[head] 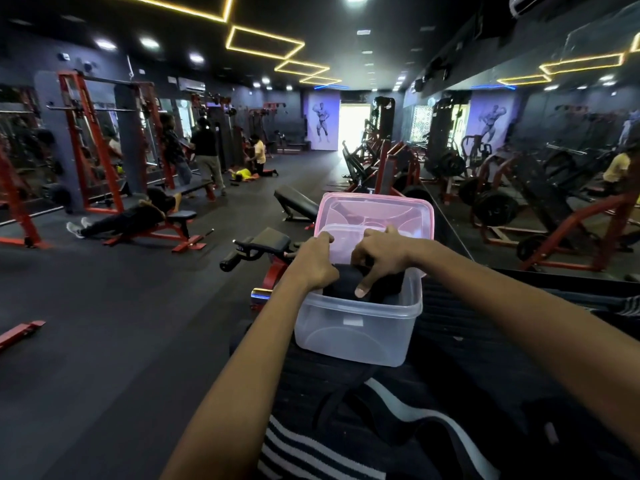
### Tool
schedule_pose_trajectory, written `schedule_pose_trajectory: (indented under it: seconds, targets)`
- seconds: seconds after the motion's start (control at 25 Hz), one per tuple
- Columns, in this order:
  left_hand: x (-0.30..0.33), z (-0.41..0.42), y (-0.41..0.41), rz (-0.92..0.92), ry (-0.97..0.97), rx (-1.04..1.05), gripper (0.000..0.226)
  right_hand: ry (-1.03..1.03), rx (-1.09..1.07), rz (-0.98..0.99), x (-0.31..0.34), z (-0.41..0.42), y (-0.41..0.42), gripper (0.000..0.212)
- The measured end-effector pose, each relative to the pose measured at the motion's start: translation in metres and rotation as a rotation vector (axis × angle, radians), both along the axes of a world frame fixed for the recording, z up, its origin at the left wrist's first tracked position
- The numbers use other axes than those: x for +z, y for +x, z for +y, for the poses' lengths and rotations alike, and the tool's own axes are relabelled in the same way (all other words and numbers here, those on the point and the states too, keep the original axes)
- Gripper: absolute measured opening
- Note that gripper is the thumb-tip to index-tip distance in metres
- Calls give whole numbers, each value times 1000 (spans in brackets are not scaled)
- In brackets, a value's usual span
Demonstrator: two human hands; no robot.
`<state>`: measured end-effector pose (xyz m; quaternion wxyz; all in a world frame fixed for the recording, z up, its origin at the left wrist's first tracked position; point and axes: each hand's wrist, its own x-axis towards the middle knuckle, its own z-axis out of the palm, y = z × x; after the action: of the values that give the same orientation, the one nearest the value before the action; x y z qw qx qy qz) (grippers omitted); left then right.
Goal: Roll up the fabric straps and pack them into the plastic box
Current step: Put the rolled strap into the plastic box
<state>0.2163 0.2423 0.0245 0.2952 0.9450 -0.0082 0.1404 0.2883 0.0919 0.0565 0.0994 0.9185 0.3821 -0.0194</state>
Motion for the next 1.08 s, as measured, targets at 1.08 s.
schedule_pose_trajectory:
  seconds: [1.08]
  targets:
    - [4, -34, 10, 212, 235, -291, 55, 198, -157, 358, 15, -40, -5, 76]
